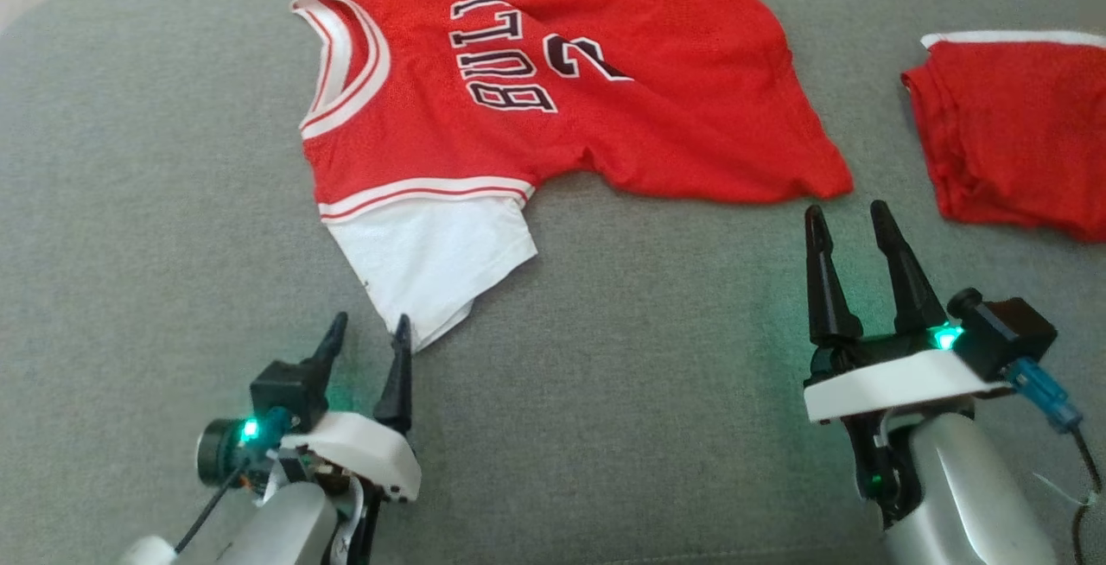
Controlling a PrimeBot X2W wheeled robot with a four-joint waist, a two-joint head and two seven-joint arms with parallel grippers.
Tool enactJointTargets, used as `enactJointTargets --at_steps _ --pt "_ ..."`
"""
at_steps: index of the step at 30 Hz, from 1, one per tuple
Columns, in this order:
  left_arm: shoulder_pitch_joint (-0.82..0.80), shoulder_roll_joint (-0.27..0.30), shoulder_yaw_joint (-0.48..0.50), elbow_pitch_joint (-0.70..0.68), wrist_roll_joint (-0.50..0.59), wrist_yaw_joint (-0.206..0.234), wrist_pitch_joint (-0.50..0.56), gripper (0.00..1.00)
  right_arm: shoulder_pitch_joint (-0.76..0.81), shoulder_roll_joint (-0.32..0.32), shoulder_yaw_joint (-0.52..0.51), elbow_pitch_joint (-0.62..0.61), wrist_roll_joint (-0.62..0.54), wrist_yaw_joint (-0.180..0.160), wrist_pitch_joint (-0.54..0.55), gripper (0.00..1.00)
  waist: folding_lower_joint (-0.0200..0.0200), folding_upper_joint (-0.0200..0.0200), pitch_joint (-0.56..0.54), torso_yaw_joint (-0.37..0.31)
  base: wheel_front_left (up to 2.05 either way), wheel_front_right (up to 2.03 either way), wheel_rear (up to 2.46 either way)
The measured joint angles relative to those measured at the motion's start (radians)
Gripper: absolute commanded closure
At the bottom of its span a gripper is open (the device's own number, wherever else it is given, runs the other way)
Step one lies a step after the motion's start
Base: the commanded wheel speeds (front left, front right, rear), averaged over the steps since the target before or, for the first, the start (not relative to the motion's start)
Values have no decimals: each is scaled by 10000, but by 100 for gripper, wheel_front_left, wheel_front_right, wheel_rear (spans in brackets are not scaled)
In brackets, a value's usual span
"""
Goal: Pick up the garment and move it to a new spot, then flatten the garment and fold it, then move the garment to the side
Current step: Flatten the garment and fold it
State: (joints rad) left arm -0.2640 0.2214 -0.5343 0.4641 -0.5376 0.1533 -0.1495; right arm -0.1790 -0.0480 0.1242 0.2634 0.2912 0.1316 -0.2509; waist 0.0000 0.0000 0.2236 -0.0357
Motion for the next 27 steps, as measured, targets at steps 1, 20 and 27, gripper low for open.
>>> enactJointTargets --at_steps 1,20,27 --pt "-34 -10 -67 107 -13 -56 36 0 0 0 6 -8 12 0 0 0 0 0 47 -48 0 0 0" --pt "-743 -128 -36 765 -372 -184 -261 100 -1 0 -38 326 17 0 0 0 0 0 -15 -371 0 0 0" --pt "-730 -151 844 -236 -58 274 -999 100 0 -2 -456 1164 -345 0 184 0 0 0 -329 -43 0 0 0"
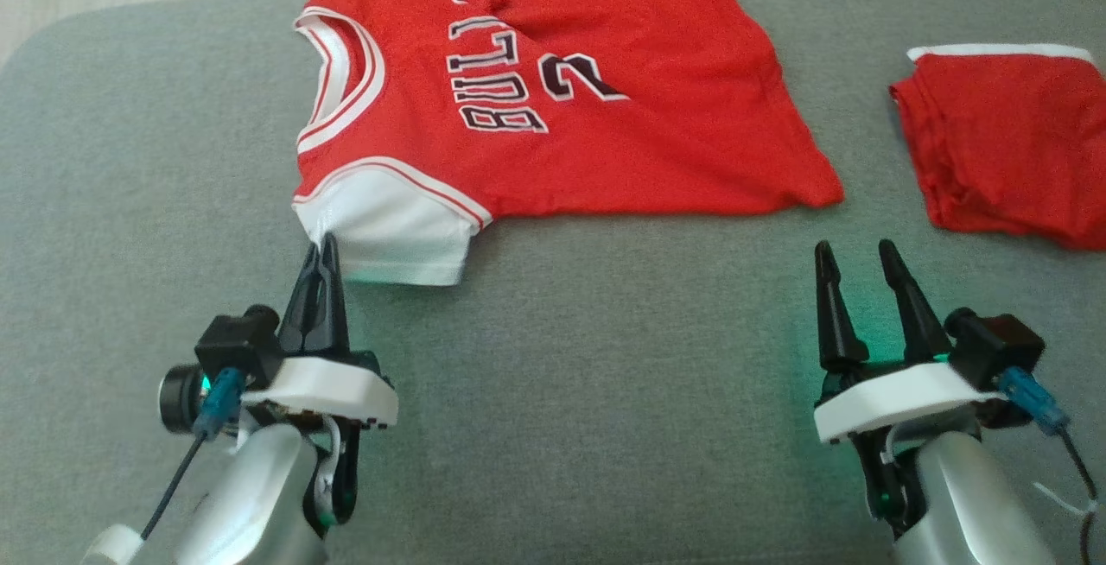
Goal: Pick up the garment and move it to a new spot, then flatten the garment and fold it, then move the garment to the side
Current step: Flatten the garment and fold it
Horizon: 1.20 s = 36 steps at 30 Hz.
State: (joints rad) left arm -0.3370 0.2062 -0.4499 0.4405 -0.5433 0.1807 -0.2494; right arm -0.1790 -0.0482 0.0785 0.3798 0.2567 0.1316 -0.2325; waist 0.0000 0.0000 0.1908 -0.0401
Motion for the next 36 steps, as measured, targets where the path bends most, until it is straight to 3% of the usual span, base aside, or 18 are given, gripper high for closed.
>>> enactJointTargets --at_steps 8,21,30,31,32,33,36 --pt "537 -295 802 -1260 874 23 -4 100 -761 6 -619 1204 -518 0 577 0 0 0 36 358 0 0 0" --pt "714 -997 1335 -1524 1875 -905 -29 100 -2957 -2 -1532 4464 -397 0 729 0 0 0 475 864 0 0 0" --pt "707 -1289 1643 -1507 2205 -1294 -29 100 -4368 -77 -1764 6391 -1114 0 270 0 0 0 711 1026 0 0 0" --pt "707 -1310 1676 -1498 2211 -1298 -29 100 -4468 -88 -1764 6554 -1129 0 207 15 1 0 708 1031 0 0 0" --pt "707 -1338 1728 -1480 2261 -1373 -29 100 -4544 -102 -1760 6704 -1154 0 167 74 0 0 697 1034 0 0 0" --pt "707 -1363 1814 -1457 2291 -1409 -29 100 -4600 -125 -1732 6817 -1160 0 109 100 1 0 675 1030 0 0 0" --pt "709 -1404 2002 -1333 2295 -1471 -29 100 -4660 -151 -1448 7037 -918 0 -12 100 1 0 550 986 0 0 0"
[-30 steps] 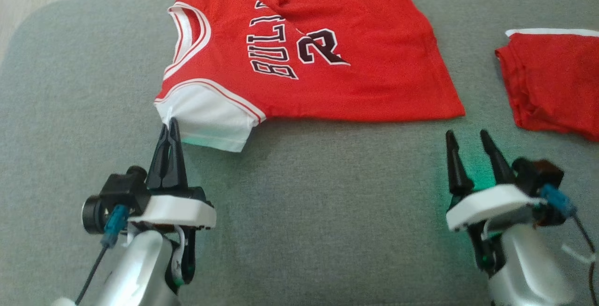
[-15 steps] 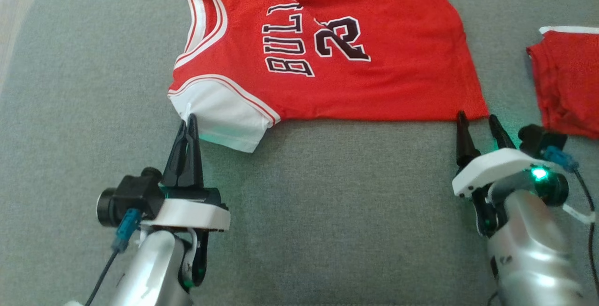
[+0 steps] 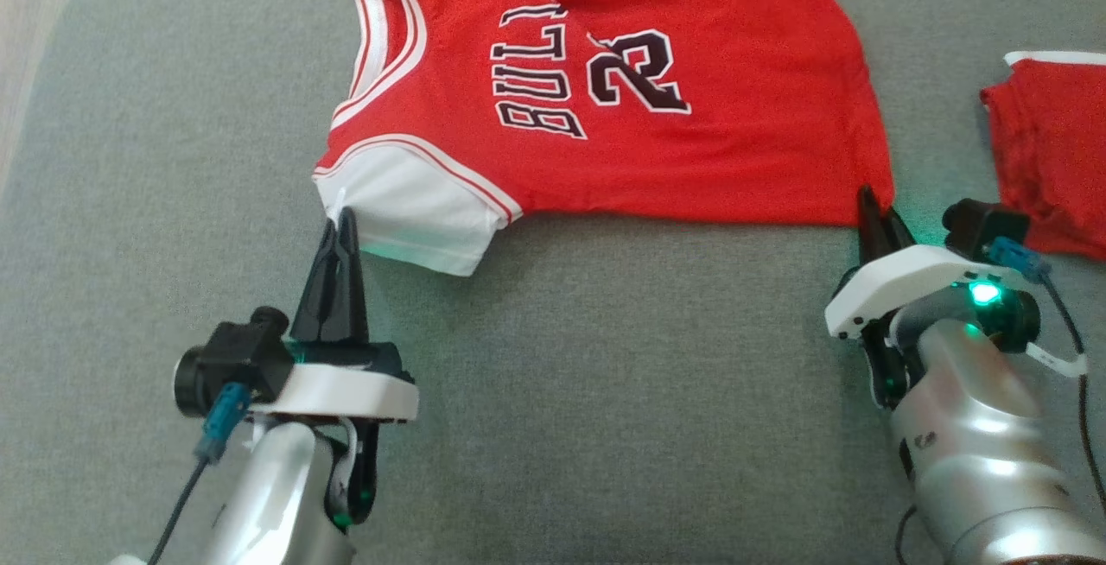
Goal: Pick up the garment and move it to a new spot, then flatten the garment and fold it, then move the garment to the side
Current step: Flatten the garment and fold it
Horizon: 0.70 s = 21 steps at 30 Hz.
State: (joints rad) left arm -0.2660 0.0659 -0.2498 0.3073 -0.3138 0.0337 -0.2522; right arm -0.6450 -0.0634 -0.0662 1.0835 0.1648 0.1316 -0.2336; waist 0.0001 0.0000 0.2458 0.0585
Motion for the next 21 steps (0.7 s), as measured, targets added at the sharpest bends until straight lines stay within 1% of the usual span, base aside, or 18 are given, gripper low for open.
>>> enactJointTargets --at_steps 3,4,6,11,15,16,17,18,21 --pt "1 -48 267 15 79 -104 0 100 11 19 387 -94 447 0 -86 100 0 0 -186 -93 0 0 0" --pt "1 -48 349 -10 132 -234 0 100 42 19 633 -497 727 0 -142 100 0 0 -330 -170 0 0 0" --pt "0 -4 422 -67 150 -525 0 100 139 19 815 -1312 909 0 -144 100 -1 0 -489 -267 0 0 0" --pt "-130 50 911 -416 33 -780 0 100 656 19 1187 -3287 1078 0 -159 100 -1 0 -937 -475 0 0 0" --pt "-658 163 1239 -1058 -182 -880 -2 100 1073 19 1369 -4656 1024 0 -171 100 -1 0 -1346 -566 0 0 0" --pt "-923 209 1296 -1505 -268 -953 -15 100 1193 21 1423 -5325 928 0 -173 100 -1 0 -1562 -595 0 0 0" --pt "-1024 211 1352 -1749 -351 -953 -13 100 1244 23 1442 -5641 876 0 -173 100 -2 0 -1667 -611 0 0 0" --pt "-1024 211 1352 -1749 -351 -953 -13 100 1244 23 1442 -5641 876 0 -173 100 -2 0 -1667 -611 0 0 0" --pt "-1169 242 1647 -2782 -711 -951 109 100 1296 19 1475 -6688 709 0 -171 100 -2 0 -1966 -694 0 0 0"
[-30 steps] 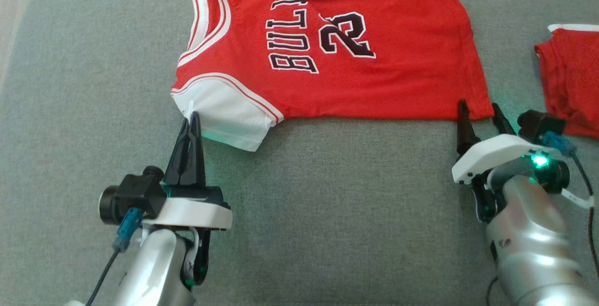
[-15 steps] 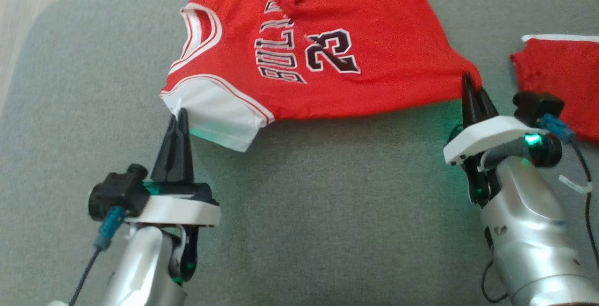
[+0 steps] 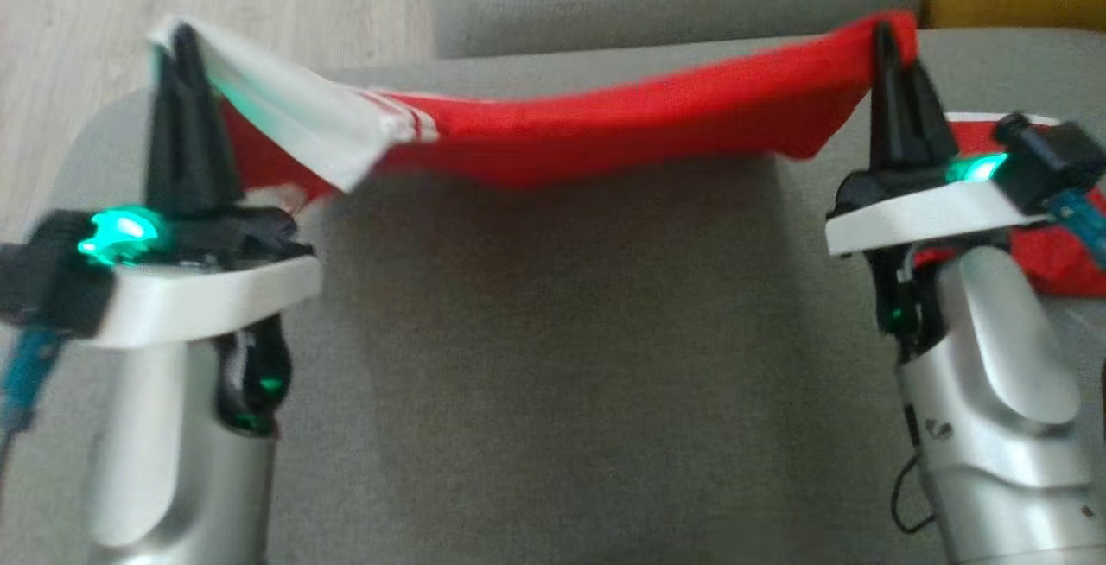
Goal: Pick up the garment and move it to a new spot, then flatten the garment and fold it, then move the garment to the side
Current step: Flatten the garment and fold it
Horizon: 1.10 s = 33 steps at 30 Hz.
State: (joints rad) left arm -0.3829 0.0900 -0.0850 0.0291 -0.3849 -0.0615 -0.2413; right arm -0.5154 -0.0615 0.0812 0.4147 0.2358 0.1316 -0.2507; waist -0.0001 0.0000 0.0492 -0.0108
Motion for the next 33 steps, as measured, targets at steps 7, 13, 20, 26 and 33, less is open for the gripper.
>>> enactJointTargets --at_steps 7,13,20,26,33 --pt "-71 201 405 -3325 -568 290 1043 100 614 -215 -176 -3352 -236 0 1151 100 -1 0 -181 -255 0 0 0" --pt "-723 803 882 -4939 -686 625 2376 100 1135 -251 -462 -6002 -539 0 2671 100 1 0 187 -268 0 0 0" --pt "-2012 1444 892 -3388 -1093 343 3501 100 715 -316 -560 -6130 -665 0 3741 100 1 0 1078 -268 0 0 0" --pt "-4949 1967 727 163 -1085 -209 3407 100 -3210 -1070 314 -3250 -756 0 3827 100 6 -1 2387 -194 0 0 0" --pt "-9483 2215 428 4128 -443 -445 1873 100 -8031 -1379 1011 1325 -1229 0 2341 100 8 -1 3671 91 0 0 0"
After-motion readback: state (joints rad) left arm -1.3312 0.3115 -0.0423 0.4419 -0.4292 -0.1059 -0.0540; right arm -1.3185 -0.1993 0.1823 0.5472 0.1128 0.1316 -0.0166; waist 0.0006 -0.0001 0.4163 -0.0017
